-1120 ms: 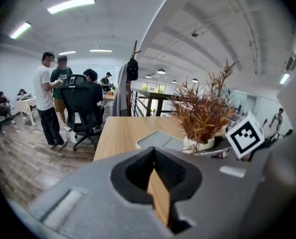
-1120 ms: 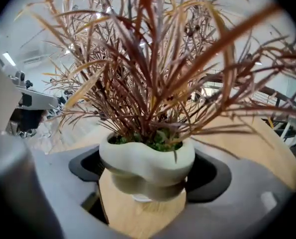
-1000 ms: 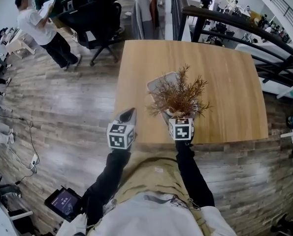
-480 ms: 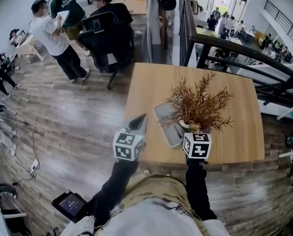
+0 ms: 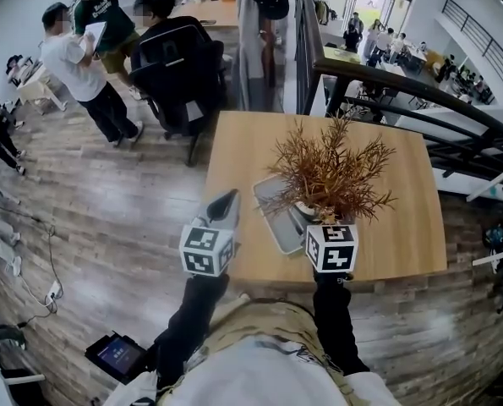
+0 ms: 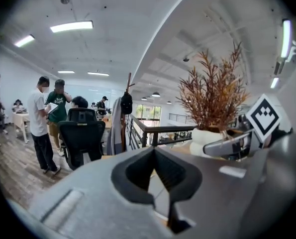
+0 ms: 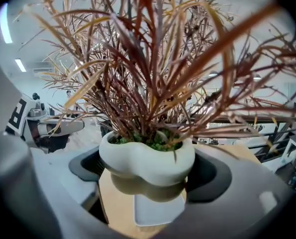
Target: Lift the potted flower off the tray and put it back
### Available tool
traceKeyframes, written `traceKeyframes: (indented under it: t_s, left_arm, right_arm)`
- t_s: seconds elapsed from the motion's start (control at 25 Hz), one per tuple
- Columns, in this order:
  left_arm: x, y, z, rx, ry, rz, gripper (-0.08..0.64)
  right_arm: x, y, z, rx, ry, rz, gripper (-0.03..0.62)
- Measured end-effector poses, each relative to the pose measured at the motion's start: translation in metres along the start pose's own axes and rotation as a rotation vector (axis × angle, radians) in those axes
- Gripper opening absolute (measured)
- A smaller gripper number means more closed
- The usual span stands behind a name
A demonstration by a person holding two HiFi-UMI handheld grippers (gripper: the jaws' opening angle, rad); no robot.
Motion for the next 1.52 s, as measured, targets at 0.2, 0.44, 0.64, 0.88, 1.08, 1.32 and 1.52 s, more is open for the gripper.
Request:
traceKeyframes:
  t_s: [0.2, 0.44, 0.64, 0.88, 1.08, 1.32, 1.52]
  left_arm:
    - [0.0, -0.003, -0.001, -0.002, -0.013, 0.001, 0.0]
    - [-0.001, -0.007, -0.001, 0.015, -0.021, 0.012, 0.0]
    - [-0.004, -0.009, 0.0, 0.011, -0.017, 0.022, 0.002]
    - [-0.004, -0.01, 0.001, 0.012, -0.013, 0.026, 0.002]
    - [0.0, -0.012, 0.005, 0.01, -0.001, 0.026, 0.002]
    - [-0.002, -0.015, 0.016, -0.004, 0.025, 0.024, 0.002]
    - [-0.003, -0.011, 0.023, -0.002, 0.046, 0.017, 0.002]
  right_arm:
    - [0.005, 0.0, -0.002, 0.005, -0.014, 0.0, 0.497]
    - [0.009, 0.001, -0.002, 0.007, -0.022, -0.002, 0.497]
    - [0.009, -0.001, -0.002, 0.007, -0.026, -0.003, 0.497]
    - [0.009, -0.001, -0.003, 0.004, -0.031, -0.003, 0.497]
    - [0.012, 0.001, 0.0, 0.0, -0.022, -0.002, 0.497]
    - [0.012, -0.001, 0.01, -0.006, -0.019, 0.0, 0.497]
    - [0.006, -0.002, 0.016, -0.005, -0.034, 0.012, 0.497]
Point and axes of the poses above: the fingertips, and each gripper's own axes: x backward along the fingers, y to its left, z out of its underside, the point moved 4 cm from there along x, backward along the fingers, and after that the axes turned 15 degrees about x, right-handed, at the moved point
